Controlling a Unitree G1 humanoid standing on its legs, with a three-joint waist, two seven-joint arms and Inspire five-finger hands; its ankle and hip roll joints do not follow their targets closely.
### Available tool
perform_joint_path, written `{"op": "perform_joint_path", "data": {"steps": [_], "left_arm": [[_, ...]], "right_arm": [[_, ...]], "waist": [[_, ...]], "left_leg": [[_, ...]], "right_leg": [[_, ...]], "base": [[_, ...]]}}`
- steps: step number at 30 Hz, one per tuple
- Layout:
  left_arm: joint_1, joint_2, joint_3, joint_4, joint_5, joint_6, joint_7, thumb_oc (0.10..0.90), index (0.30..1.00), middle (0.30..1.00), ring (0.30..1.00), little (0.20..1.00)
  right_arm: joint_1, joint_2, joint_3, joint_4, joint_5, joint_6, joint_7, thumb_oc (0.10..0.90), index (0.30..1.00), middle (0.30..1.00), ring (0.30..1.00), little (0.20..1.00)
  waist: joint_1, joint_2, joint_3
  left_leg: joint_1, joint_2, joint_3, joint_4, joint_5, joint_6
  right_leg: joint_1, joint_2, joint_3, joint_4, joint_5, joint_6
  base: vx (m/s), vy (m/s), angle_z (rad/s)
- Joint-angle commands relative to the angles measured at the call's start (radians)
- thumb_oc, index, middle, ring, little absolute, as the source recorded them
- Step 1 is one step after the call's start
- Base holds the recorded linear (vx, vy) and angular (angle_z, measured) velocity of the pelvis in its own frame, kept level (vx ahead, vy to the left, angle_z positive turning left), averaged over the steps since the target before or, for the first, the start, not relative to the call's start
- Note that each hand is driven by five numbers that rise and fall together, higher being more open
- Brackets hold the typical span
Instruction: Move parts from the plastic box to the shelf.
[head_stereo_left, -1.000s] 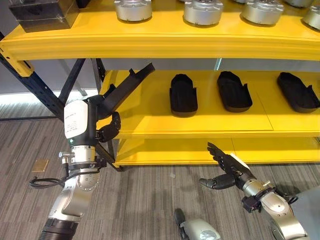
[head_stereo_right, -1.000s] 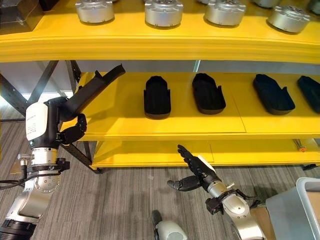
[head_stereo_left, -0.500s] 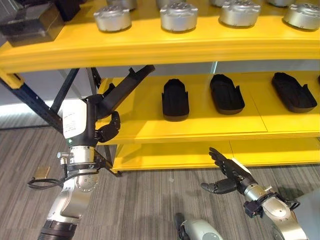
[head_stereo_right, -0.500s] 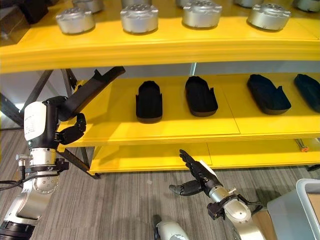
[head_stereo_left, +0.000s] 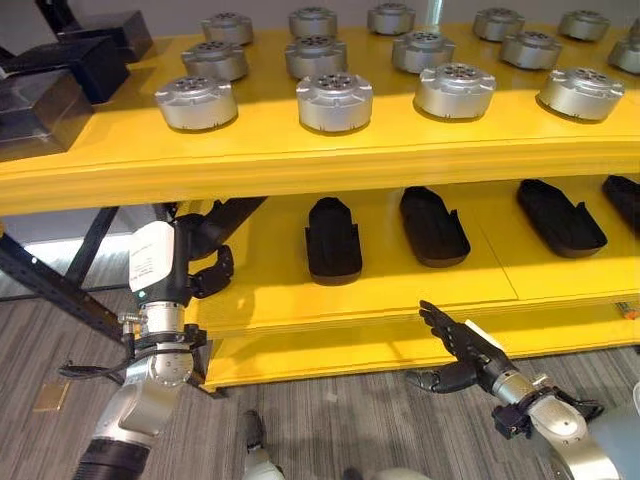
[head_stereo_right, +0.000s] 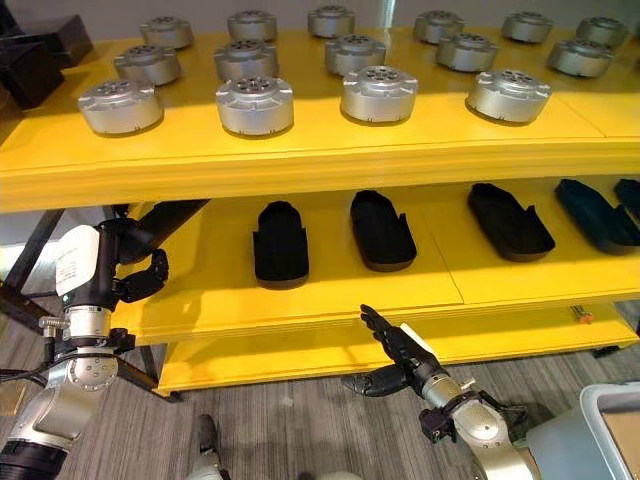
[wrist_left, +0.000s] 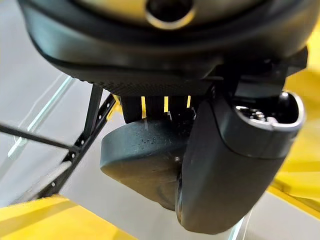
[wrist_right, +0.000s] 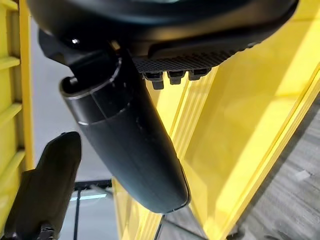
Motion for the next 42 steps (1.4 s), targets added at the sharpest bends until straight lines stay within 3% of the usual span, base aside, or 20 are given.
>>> {"op": "perform_joint_path", "data": {"steps": [1, 7, 16, 20, 25, 29, 37, 38, 42], "left_arm": [[-0.147, 0.045, 0.050, -0.139, 0.018, -0.055, 0.080, 0.400, 0.300, 0.300, 0.300, 0.300], [-0.166, 0.018, 0.038, -0.147, 0.037, -0.045, 0.061, 0.400, 0.300, 0.300, 0.300, 0.300], [-0.137, 0.016, 0.054, -0.176, 0.065, -0.028, 0.067, 0.400, 0.300, 0.300, 0.300, 0.300], [-0.134, 0.036, 0.059, -0.157, 0.127, 0.030, 0.099, 0.400, 0.300, 0.300, 0.300, 0.300], [-0.153, 0.044, 0.045, -0.146, 0.131, 0.060, 0.090, 0.400, 0.300, 0.300, 0.300, 0.300], [-0.202, 0.057, -0.004, -0.101, 0.128, 0.125, 0.065, 0.400, 0.300, 0.300, 0.300, 0.300], [-0.394, 0.082, -0.128, 0.021, 0.099, 0.287, 0.111, 0.400, 0.300, 0.300, 0.300, 0.300], [-0.430, 0.092, -0.137, 0.035, 0.114, 0.324, 0.122, 0.400, 0.300, 0.300, 0.300, 0.300], [-0.443, 0.093, -0.151, 0.023, 0.130, 0.357, 0.145, 0.400, 0.300, 0.300, 0.300, 0.300]], "right_arm": [[-0.053, -0.005, -0.021, -0.097, 0.078, -0.057, 0.013, 0.900, 1.000, 1.000, 1.000, 1.000], [-0.054, 0.016, -0.012, -0.116, 0.056, -0.018, -0.015, 0.900, 1.000, 1.000, 1.000, 1.000], [-0.054, 0.021, -0.010, -0.139, 0.055, 0.019, -0.031, 0.900, 1.000, 1.000, 1.000, 1.000], [-0.099, 0.020, 0.025, -0.125, 0.061, 0.034, -0.017, 0.900, 1.000, 1.000, 1.000, 1.000], [-0.119, 0.018, 0.046, -0.113, 0.056, 0.035, -0.026, 0.900, 1.000, 1.000, 1.000, 1.000], [-0.156, 0.008, 0.067, -0.094, 0.060, 0.027, -0.029, 0.900, 1.000, 1.000, 1.000, 1.000], [-0.279, 0.000, 0.111, -0.108, 0.154, 0.043, -0.027, 0.900, 1.000, 1.000, 1.000, 1.000], [-0.299, 0.007, 0.126, -0.123, 0.153, 0.035, -0.036, 0.900, 1.000, 1.000, 1.000, 1.000], [-0.314, 0.000, 0.132, -0.133, 0.166, 0.023, -0.053, 0.900, 1.000, 1.000, 1.000, 1.000]], "waist": [[0.009, 0.017, -0.030], [0.016, 0.013, -0.040], [0.044, -0.006, -0.035], [0.071, -0.011, -0.018], [0.076, -0.011, -0.004], [0.076, -0.008, 0.028], [0.067, 0.007, 0.152], [0.069, 0.006, 0.195], [0.073, 0.003, 0.232]], "left_leg": [[0.172, -0.010, 0.043, -0.061, 0.014, -0.018], [0.205, -0.041, 0.025, -0.072, -0.018, -0.008], [0.204, -0.037, 0.029, -0.057, -0.035, -0.012], [0.180, -0.013, 0.051, -0.013, -0.039, -0.023], [0.145, -0.004, 0.035, 0.026, -0.038, -0.027], [0.106, 0.011, 0.018, 0.071, -0.032, -0.031], [-0.034, 0.052, -0.010, 0.145, -0.016, -0.038], [-0.088, 0.052, -0.026, 0.175, -0.015, -0.036], [-0.145, 0.044, -0.042, 0.211, -0.023, -0.032]], "right_leg": [[-0.036, -0.113, -0.013, 0.063, -0.023, 0.169], [-0.046, -0.121, -0.006, 0.041, -0.001, 0.180], [-0.045, -0.140, -0.042, 0.003, 0.021, 0.190], [-0.057, -0.144, -0.103, 0.038, 0.000, 0.183], [-0.073, -0.132, -0.109, 0.072, -0.018, 0.170], [-0.109, -0.113, -0.116, 0.134, -0.041, 0.157], [-0.330, -0.078, -0.120, 0.349, -0.107, 0.129], [-0.416, -0.077, -0.127, 0.435, -0.127, 0.120], [-0.495, -0.083, -0.138, 0.512, -0.149, 0.111]], "base": [[0.05, 0.071, -0.02], [0.04, 0.040, 0.15], [-0.02, -0.035, 0.08], [-0.05, -0.103, -0.22], [-0.04, -0.077, -0.08], [-0.05, -0.082, 0.00], [-0.21, -0.062, -0.09], [-0.23, -0.021, -0.09], [-0.22, -0.009, 0.06]]}}
